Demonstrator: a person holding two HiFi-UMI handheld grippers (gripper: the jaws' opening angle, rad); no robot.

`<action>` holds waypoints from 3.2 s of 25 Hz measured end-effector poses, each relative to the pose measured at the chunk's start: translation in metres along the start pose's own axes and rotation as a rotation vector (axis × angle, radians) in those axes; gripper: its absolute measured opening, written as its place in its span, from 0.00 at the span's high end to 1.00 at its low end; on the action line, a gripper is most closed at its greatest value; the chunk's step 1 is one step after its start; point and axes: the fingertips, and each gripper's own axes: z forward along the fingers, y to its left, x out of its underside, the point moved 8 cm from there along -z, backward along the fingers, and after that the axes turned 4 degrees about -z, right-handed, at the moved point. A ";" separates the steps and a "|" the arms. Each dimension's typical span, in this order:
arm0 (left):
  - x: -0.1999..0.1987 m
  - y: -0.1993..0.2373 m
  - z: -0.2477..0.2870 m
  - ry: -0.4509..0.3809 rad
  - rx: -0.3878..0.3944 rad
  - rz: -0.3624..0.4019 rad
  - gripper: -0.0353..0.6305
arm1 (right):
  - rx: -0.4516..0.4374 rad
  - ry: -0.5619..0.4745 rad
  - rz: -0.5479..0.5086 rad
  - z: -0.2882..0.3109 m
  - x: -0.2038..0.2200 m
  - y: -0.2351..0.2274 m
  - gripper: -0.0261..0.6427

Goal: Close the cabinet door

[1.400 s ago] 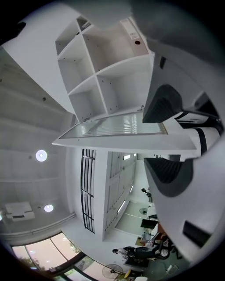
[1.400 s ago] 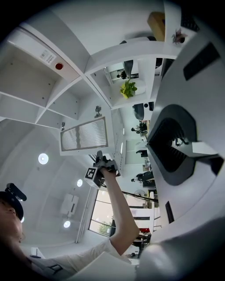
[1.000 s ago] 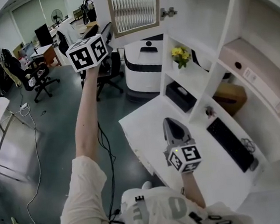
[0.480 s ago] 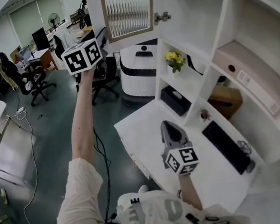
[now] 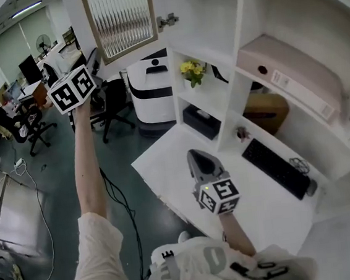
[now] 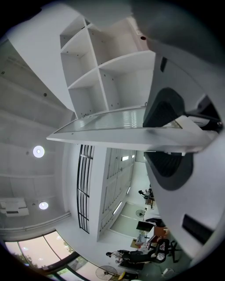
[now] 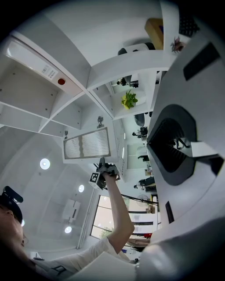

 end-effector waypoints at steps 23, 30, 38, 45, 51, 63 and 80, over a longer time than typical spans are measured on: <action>0.001 -0.022 -0.018 0.016 0.039 0.078 0.76 | -0.071 -0.002 -0.042 -0.010 -0.005 0.021 0.95; 0.003 -0.036 -0.029 0.007 0.079 0.082 0.79 | -0.103 0.012 -0.056 -0.008 -0.003 0.032 0.95; 0.008 -0.046 -0.039 -0.026 0.129 0.050 0.81 | -0.125 0.017 -0.083 -0.010 -0.004 0.039 0.95; 0.011 -0.058 -0.044 -0.040 0.178 0.024 0.83 | -0.112 0.026 -0.092 -0.015 -0.005 0.039 0.95; 0.013 -0.070 -0.050 -0.050 0.236 -0.034 0.83 | -0.107 0.029 -0.097 -0.017 -0.003 0.042 0.95; 0.018 -0.100 -0.055 -0.050 0.302 -0.038 0.83 | -0.087 0.016 -0.093 -0.020 -0.008 0.037 0.95; 0.028 -0.183 -0.047 -0.023 0.432 -0.006 0.74 | -0.053 0.010 -0.049 -0.032 -0.006 0.019 0.95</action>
